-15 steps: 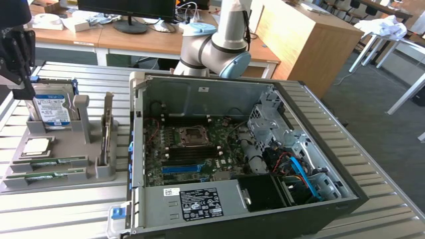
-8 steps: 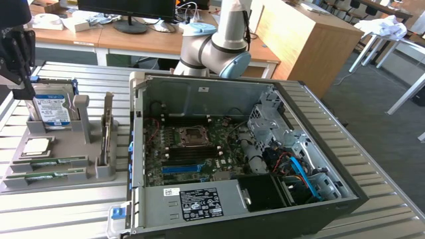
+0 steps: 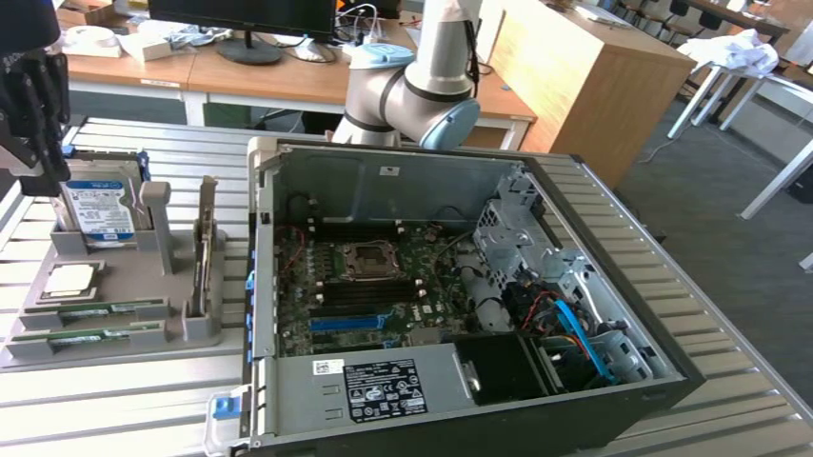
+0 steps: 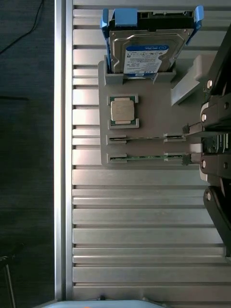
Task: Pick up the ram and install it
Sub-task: 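Pick up the ram and move it above insertion slot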
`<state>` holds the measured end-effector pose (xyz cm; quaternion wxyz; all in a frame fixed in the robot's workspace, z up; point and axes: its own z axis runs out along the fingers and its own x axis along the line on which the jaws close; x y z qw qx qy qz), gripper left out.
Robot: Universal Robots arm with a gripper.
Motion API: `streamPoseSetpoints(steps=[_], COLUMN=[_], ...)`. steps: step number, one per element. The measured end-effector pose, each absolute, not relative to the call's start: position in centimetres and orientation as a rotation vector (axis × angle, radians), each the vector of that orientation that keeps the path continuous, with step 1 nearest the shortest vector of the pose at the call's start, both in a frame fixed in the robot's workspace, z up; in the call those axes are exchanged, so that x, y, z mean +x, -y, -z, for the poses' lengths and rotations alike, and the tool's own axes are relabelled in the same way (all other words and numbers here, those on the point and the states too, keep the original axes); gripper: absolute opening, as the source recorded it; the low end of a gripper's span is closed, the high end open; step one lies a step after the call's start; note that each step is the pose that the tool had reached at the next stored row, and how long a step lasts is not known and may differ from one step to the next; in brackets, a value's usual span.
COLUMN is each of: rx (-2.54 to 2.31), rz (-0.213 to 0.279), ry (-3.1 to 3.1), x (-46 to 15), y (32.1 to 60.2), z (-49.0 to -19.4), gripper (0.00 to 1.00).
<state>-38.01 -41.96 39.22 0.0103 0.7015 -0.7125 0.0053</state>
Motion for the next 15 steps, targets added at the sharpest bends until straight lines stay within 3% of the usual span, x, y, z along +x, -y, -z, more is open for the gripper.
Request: streamPoseSetpoints(steps=[1, 15], rx=[2.19, 2.19], rz=[-0.017, -0.017], ry=[2.224, 2.224], x=[-38.01, -38.01], y=[41.96, 41.96], z=[-39.21, -39.22], gripper=[0.3, 0.3])
